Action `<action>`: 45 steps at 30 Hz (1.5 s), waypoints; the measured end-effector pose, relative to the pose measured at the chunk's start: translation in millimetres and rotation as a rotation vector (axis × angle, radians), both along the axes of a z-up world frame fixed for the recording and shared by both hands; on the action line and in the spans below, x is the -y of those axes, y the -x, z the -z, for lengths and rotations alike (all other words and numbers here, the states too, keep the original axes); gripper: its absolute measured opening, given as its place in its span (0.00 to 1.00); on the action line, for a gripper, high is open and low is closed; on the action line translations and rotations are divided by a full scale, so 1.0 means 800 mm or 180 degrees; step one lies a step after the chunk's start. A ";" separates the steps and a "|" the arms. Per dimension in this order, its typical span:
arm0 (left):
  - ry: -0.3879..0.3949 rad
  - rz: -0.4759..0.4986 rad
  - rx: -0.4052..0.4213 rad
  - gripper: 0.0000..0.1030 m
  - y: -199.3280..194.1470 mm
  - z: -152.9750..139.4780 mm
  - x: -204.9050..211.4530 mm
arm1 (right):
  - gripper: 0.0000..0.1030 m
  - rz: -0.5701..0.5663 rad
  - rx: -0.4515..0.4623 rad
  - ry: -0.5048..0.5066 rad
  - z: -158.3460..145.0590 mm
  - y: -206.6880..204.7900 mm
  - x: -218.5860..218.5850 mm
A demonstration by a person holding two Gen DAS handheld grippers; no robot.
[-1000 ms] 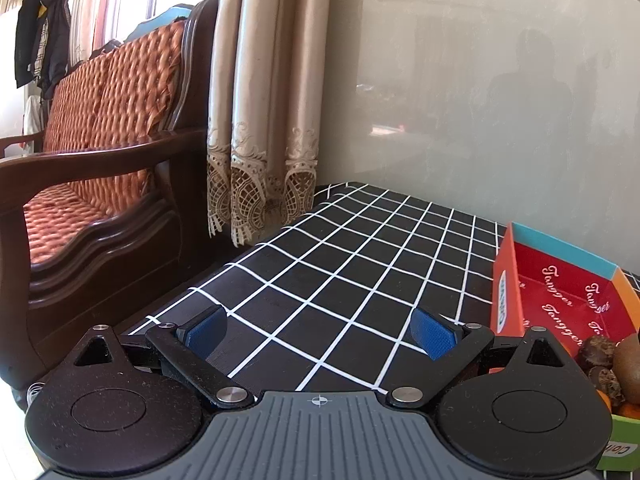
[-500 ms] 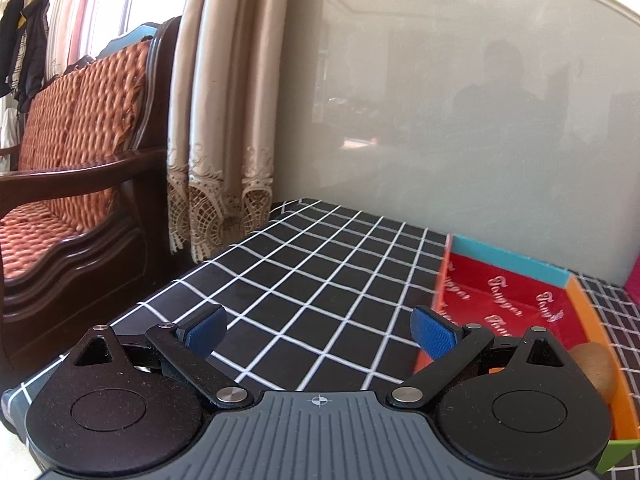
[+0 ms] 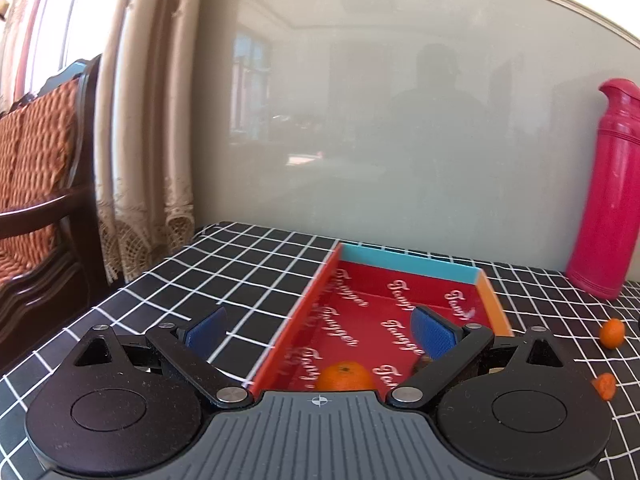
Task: Organize fruits
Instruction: 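Move the left gripper back toward the loose small mandarins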
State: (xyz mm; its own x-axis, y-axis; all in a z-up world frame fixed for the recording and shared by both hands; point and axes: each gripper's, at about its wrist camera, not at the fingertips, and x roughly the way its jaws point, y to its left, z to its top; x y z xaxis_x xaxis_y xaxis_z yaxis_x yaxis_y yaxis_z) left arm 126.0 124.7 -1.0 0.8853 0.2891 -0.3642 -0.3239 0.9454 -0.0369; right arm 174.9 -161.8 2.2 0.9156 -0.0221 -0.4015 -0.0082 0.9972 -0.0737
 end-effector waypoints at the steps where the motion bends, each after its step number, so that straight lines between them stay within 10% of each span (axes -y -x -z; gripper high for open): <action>1: -0.0011 0.0030 -0.0002 0.95 -0.001 0.000 0.005 | 0.79 0.0021 0.0007 0.0003 -0.001 0.001 0.005; 45: -0.0163 0.1221 -0.0307 0.95 -0.055 0.031 0.227 | 0.79 0.0802 -0.0079 -0.0069 0.013 0.032 0.194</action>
State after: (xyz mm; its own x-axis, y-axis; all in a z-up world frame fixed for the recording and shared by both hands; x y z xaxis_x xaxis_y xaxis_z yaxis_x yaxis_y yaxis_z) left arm 169.7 -56.9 -25.8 0.8950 -0.0361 -0.4447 0.0535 0.9982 0.0266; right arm 149.6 -316.7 -8.1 0.8721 -0.2395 -0.4266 0.2392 0.9694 -0.0552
